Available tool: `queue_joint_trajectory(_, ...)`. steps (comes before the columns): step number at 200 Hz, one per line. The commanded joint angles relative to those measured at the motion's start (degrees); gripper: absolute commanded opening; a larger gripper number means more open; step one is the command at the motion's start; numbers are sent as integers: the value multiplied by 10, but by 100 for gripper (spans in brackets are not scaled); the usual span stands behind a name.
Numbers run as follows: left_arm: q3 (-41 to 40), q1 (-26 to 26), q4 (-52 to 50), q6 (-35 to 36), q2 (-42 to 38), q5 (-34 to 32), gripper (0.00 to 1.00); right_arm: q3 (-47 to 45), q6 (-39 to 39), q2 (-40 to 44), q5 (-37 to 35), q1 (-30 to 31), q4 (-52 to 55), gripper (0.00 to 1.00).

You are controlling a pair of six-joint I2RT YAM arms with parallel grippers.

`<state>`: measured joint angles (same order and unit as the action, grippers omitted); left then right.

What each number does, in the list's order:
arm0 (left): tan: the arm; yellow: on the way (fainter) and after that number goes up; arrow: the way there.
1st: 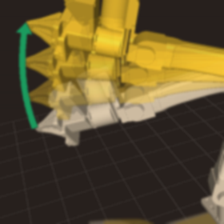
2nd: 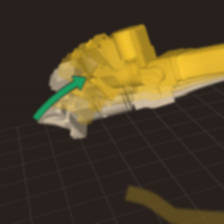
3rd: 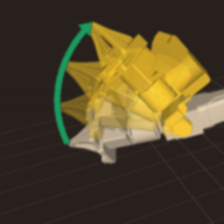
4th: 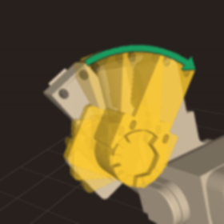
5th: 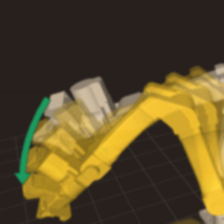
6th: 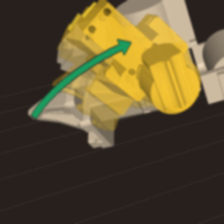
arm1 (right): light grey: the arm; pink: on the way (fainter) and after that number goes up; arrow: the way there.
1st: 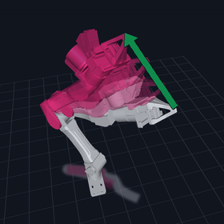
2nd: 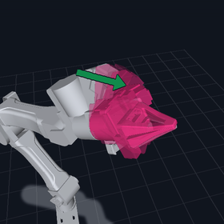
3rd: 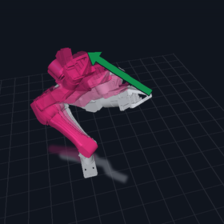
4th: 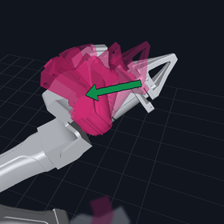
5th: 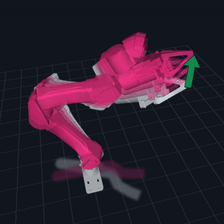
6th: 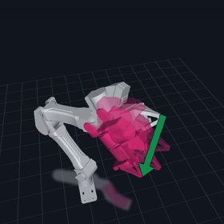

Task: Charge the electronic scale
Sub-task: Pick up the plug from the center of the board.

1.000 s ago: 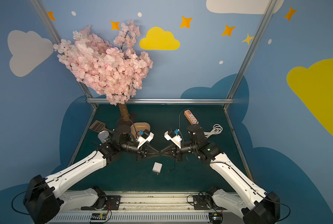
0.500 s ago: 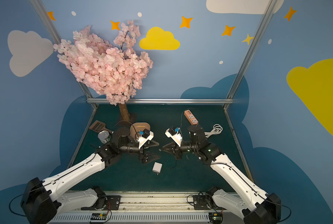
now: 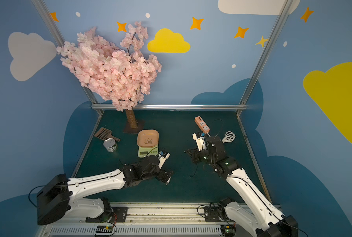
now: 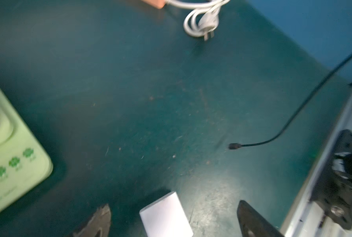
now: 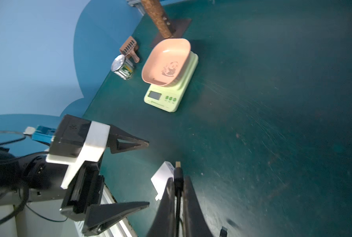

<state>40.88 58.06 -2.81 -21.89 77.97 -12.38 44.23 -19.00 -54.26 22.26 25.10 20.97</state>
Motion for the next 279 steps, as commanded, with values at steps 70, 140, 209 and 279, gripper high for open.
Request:
queue_joint_trajectory(70, 76, 48, -117, -121, 151, -84, 98, -20, -54, -30, 95, -74, 31, 0)
queue_joint_trajectory(140, 89, 62, -146, -144, 199, -51, 73, -23, -54, -63, 120, -82, 24, 0)
queue_joint_trajectory(209, 26, 47, -44, -62, 133, -55, 38, -4, -21, -96, 223, -83, 26, 0)
queue_joint_trajectory(279, -69, 3, 200, 202, -6, 49, 32, 13, -4, -87, 285, -46, 41, 0)
